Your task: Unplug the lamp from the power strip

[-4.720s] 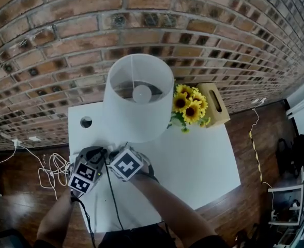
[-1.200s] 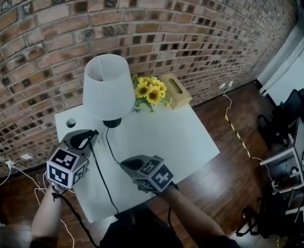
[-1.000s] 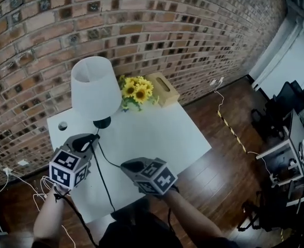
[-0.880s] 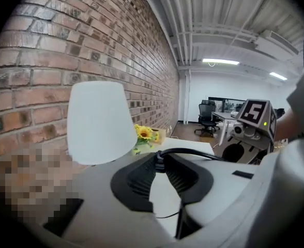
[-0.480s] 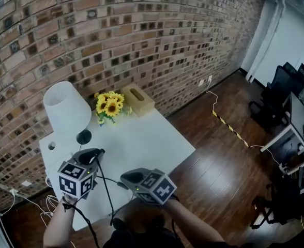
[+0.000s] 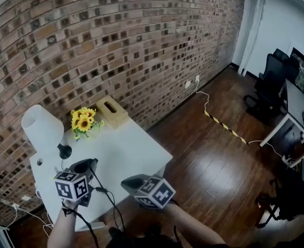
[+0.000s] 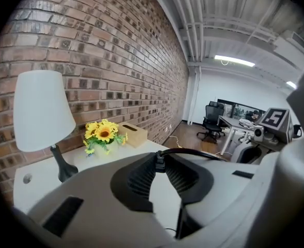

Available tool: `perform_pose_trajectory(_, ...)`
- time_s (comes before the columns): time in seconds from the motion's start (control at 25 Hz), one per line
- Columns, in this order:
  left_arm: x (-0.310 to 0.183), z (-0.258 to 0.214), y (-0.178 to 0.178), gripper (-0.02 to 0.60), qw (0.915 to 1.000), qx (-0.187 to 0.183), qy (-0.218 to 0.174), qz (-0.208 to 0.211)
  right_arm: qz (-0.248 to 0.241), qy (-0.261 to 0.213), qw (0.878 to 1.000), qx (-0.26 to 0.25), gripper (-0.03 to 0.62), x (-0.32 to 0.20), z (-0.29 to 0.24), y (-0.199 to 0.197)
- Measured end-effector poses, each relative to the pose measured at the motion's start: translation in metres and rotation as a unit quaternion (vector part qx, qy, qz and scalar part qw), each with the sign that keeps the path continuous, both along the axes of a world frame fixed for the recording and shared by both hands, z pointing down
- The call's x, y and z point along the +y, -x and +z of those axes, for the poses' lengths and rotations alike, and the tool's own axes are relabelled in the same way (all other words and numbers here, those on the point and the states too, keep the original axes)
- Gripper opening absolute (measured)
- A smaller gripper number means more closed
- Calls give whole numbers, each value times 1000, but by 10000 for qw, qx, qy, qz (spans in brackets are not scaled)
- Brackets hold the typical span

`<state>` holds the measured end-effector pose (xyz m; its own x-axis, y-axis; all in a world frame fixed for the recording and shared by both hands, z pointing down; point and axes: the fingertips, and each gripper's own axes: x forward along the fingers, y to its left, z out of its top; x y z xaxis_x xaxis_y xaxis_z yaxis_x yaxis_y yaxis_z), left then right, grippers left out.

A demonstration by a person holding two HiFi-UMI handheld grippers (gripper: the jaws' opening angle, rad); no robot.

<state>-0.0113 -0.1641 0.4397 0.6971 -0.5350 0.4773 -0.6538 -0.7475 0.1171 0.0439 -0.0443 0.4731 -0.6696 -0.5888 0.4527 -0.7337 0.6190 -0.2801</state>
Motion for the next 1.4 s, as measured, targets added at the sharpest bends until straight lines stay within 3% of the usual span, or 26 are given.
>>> perform_pose_trajectory(0.28,-3,-10,-65,84,9999,60,-73,113,-45,-189,9998,100,2,-2,-15,-44)
perform_pose_trajectory(0.6,-48,-5,-93,84,9980,580,186,-147,171,-79,9997,131,2,-29,-9,-76)
perform_pose_trajectory(0.84,-99,13,-122,84,9972,678,301,-34,326,117,9988,337,2,-65,4,-100)
perform_pose_trajectory(1.04,-136,27,-127,86,9971,638,387,115,512,210,9980,319,2,-105,12,-105)
perform_pose_trajectory(1.4,-170,66,-120,86,9964,384,730,-168,276,277,9988,309,3,-147,22,-111)
